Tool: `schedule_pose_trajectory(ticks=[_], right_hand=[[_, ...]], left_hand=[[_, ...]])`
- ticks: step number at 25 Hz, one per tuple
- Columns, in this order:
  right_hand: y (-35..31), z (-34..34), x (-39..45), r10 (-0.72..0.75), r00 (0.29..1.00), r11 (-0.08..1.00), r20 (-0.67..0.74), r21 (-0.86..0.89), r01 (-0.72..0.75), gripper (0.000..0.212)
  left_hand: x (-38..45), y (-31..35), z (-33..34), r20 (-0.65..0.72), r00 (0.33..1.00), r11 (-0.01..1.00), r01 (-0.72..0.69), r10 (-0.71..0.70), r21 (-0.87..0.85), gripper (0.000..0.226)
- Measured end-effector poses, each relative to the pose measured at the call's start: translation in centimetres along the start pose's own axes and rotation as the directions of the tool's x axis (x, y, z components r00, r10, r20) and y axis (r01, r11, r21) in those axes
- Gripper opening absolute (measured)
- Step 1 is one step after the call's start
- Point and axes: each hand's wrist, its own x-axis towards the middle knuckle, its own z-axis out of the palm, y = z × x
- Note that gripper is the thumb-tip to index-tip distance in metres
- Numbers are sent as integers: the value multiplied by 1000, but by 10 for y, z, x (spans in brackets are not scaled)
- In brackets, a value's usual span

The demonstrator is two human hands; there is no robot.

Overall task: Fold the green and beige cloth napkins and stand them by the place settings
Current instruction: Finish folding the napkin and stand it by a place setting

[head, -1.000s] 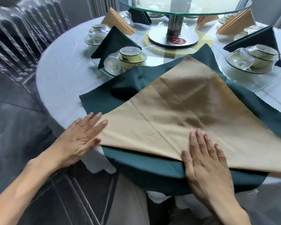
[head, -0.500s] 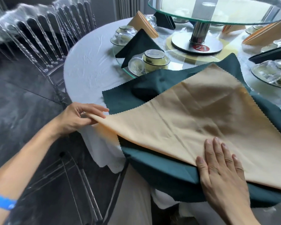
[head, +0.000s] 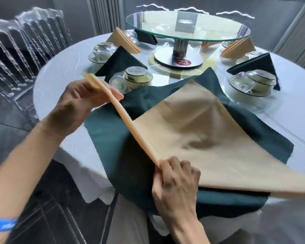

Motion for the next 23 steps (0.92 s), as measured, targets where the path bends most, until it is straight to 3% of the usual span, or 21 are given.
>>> schedule_pose_trajectory(ticks=[3,6,9,13,16,19,23], right_hand=[[1,-16,-13,54,997,978,52,201,-63,17],[7,-28,-20,163,964,909,208,350,-229,43],[16,-32,-15,184,972,937,148,274,-219,33],[32,-29,-4,148,989,985,18,90,-149,30],[47,-19,-1,-36,997,999,-71,19,38,29],[58,-11,-2,-205,977,978,-50,-36,204,15],[69,-2,-6,-205,979,978,4,-33,205,20]], left_hand=[[29,12,20,29,996,996,84,-85,35,13],[59,3,46,47,975,966,210,-219,151,5],[88,-28,75,-33,938,901,341,-345,269,9],[114,-66,94,-105,917,819,392,-385,420,24],[121,-78,100,-131,924,764,372,-360,527,23],[125,-80,106,-143,931,729,354,-337,586,25],[130,-86,109,-142,933,707,344,-330,618,25]])
